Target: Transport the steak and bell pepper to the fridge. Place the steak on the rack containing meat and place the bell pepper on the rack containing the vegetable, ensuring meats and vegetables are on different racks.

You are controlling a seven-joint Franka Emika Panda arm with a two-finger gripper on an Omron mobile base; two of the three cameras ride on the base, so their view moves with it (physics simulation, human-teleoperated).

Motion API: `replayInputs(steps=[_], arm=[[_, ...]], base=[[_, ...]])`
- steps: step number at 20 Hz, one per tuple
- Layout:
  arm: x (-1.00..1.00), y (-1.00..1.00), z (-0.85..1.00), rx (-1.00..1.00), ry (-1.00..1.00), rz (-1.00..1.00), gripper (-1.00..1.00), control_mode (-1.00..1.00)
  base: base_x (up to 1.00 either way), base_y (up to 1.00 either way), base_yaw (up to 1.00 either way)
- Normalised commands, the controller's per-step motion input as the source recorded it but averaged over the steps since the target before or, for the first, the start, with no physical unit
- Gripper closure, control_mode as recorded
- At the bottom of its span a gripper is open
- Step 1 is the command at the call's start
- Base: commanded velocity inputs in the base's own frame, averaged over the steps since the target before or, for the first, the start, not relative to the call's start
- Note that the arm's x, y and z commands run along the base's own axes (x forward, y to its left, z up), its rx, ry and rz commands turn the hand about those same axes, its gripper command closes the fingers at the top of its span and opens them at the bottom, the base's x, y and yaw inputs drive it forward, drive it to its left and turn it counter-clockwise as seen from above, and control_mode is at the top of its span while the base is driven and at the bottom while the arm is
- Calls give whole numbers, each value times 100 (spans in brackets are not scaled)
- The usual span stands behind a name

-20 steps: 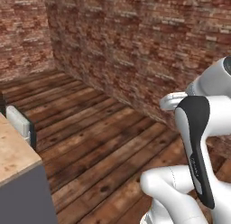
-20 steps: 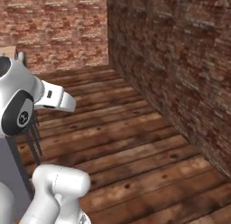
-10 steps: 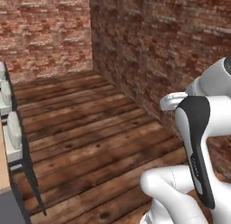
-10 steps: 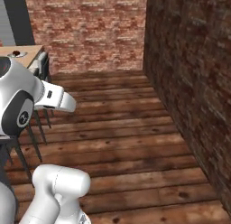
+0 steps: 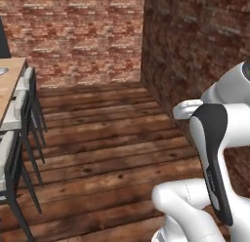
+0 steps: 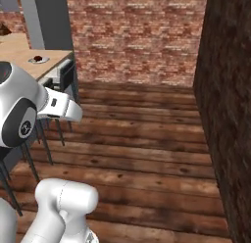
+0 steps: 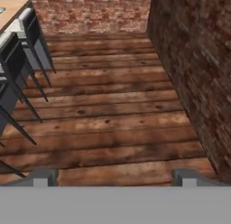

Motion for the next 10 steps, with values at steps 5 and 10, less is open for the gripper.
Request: replayInputs(steps=[5,10], arm=[[0,0,0,0,0,0,-100,100],[0,0,0,0,0,0,-100,100]], base=[[100,-70,45],[100,-72,45]])
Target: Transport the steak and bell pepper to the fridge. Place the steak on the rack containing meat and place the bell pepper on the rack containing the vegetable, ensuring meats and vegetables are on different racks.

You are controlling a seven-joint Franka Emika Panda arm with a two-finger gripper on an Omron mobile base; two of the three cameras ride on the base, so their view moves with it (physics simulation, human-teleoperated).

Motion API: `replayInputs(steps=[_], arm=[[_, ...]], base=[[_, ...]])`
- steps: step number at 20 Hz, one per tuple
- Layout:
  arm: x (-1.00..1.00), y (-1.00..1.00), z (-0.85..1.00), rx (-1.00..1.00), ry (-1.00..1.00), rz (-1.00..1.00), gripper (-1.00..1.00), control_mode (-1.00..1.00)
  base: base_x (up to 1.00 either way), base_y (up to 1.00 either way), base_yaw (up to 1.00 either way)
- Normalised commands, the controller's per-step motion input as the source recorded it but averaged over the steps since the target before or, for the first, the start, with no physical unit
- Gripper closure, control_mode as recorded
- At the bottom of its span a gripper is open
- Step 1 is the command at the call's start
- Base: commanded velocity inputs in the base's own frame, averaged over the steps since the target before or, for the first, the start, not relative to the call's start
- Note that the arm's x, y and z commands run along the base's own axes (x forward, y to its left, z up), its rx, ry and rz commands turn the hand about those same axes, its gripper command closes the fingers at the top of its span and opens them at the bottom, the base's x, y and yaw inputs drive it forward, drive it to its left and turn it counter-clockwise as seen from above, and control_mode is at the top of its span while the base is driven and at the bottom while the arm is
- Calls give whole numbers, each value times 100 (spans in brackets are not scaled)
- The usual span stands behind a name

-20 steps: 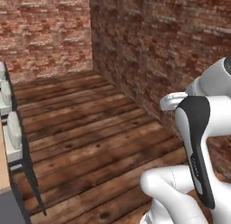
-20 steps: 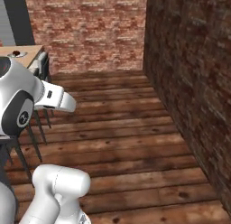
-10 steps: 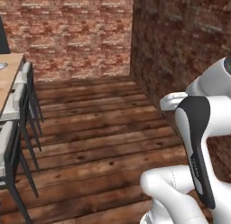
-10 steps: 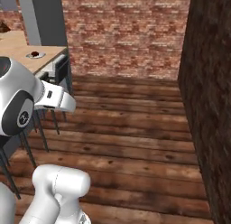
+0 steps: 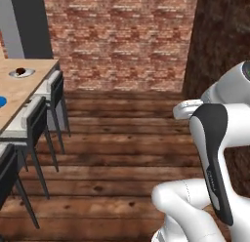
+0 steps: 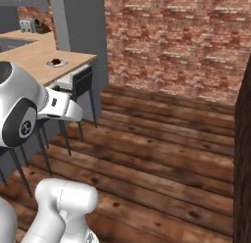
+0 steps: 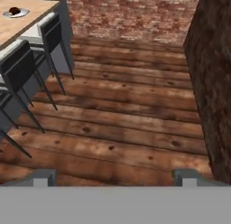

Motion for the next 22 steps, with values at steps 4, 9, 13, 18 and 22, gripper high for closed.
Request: replayInputs(steps=[4,9,13,18,22], arm=[[0,0,0,0,0,0,-100,100],[0,0,0,0,0,0,-100,100],[0,0,0,0,0,0,-100,100],[0,0,0,0,0,0,-100,100],[0,0,0,0,0,0,-100,100]], base=[[100,-72,45],[100,-70,46],[100,-72,48],[100,-70,49],[100,-67,50]])
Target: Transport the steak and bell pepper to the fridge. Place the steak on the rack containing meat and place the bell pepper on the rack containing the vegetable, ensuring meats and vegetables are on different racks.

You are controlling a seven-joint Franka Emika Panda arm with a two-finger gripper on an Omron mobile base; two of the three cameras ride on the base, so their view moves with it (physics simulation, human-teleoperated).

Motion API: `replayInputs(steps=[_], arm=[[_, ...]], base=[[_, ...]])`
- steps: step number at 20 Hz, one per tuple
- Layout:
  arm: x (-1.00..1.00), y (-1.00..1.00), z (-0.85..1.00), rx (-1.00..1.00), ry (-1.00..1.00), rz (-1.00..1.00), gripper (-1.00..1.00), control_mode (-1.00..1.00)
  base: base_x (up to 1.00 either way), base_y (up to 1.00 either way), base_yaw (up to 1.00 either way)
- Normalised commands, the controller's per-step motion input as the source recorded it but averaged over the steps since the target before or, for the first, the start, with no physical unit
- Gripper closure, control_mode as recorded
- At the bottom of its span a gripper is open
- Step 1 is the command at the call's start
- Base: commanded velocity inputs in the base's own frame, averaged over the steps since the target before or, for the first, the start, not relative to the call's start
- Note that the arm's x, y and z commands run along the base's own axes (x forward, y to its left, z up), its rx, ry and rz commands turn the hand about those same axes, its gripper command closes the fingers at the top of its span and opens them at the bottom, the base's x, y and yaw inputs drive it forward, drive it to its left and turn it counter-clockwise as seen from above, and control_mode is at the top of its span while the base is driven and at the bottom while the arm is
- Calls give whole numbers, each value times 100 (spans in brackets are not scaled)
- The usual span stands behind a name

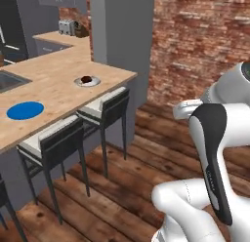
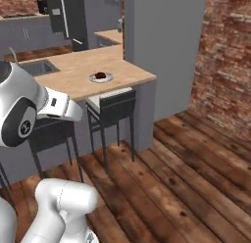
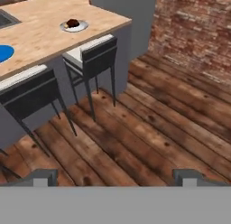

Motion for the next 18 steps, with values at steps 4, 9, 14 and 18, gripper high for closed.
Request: replayInputs(steps=[4,9,14,18], arm=[[0,0,0,0,0,0,-100,100],[0,0,0,0,0,0,-100,100],[0,0,0,0,0,0,-100,100],[0,0,0,0,0,0,-100,100]], base=[[100,-71,52],[100,-81,51],[99,-84,54],[95,-80,55]])
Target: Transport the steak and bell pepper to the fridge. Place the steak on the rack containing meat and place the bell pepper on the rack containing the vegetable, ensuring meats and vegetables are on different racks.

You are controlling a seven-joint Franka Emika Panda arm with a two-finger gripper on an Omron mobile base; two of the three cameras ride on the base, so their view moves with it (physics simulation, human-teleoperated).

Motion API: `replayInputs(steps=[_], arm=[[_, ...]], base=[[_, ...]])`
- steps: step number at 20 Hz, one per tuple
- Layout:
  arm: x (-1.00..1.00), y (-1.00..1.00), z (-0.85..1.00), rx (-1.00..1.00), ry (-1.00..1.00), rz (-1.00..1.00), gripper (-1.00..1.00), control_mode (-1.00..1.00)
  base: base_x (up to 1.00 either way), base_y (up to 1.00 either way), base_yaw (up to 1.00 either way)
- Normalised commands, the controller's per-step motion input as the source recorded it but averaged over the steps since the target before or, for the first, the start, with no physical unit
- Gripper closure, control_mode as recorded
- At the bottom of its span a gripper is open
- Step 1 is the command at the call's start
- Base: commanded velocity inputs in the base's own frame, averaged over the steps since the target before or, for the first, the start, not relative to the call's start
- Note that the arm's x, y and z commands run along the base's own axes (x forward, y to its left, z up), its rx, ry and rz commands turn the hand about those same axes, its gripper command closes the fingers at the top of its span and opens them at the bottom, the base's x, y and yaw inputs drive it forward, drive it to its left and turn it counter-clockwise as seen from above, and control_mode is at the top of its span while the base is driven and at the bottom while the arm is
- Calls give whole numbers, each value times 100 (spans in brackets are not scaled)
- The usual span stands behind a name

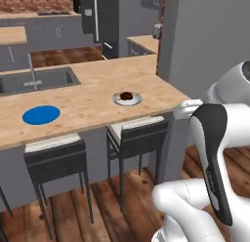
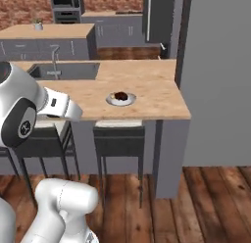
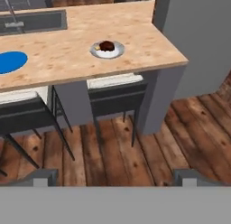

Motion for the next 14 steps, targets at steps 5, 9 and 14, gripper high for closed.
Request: replayInputs(steps=[5,9,14], arm=[[0,0,0,0,0,0,-100,100],[0,0,0,0,0,0,-100,100],[0,0,0,0,0,0,-100,100]], base=[[58,-86,46],[60,-45,30],[89,-5,12]])
